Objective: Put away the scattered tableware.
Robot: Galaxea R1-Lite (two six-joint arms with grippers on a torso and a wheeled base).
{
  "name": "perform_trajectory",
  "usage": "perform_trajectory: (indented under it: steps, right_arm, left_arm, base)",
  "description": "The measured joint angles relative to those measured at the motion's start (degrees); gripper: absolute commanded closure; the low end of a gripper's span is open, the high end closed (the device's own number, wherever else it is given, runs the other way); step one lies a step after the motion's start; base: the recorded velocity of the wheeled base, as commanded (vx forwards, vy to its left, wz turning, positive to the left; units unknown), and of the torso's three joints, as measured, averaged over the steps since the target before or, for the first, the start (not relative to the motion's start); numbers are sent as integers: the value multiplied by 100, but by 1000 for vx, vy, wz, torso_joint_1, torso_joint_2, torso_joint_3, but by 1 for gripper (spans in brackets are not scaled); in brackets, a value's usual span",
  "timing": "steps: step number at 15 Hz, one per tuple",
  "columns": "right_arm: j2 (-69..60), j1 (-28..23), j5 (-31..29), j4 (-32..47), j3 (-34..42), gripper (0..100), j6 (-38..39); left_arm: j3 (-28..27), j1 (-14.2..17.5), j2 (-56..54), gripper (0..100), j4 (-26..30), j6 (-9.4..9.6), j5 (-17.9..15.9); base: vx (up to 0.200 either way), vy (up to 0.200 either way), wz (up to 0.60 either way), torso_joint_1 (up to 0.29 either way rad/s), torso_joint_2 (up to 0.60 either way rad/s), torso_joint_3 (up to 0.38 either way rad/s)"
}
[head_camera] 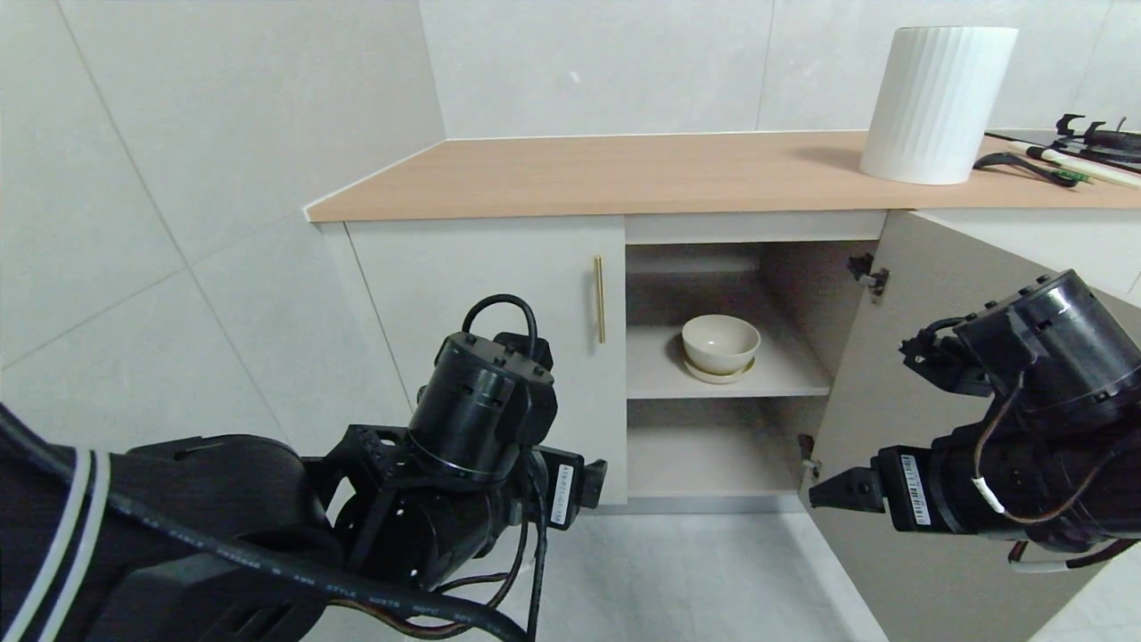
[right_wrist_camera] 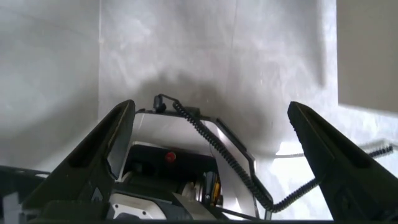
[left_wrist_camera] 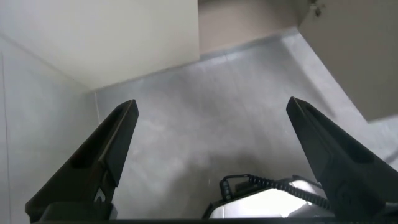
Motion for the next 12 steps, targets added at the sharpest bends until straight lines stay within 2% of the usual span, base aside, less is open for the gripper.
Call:
perform_trajectory:
  steps: [4,9,12]
  right_arm:
    - [-215,-4,-22,23,162,0,-22]
    - [-612,-11,-55,417,144,0,-35]
    - [-661,-22,-208,423,135,0,-35]
  left_arm:
    - [6,9,-6,0,2,16,5]
    - [6,20,5,0,-9,24,7]
    - [6,18,20,0,-7,30,29]
  base:
    - [0,0,0,0,0,0]
    - [0,0,0,0,0,0]
    - [0,-200,0,6,2,2]
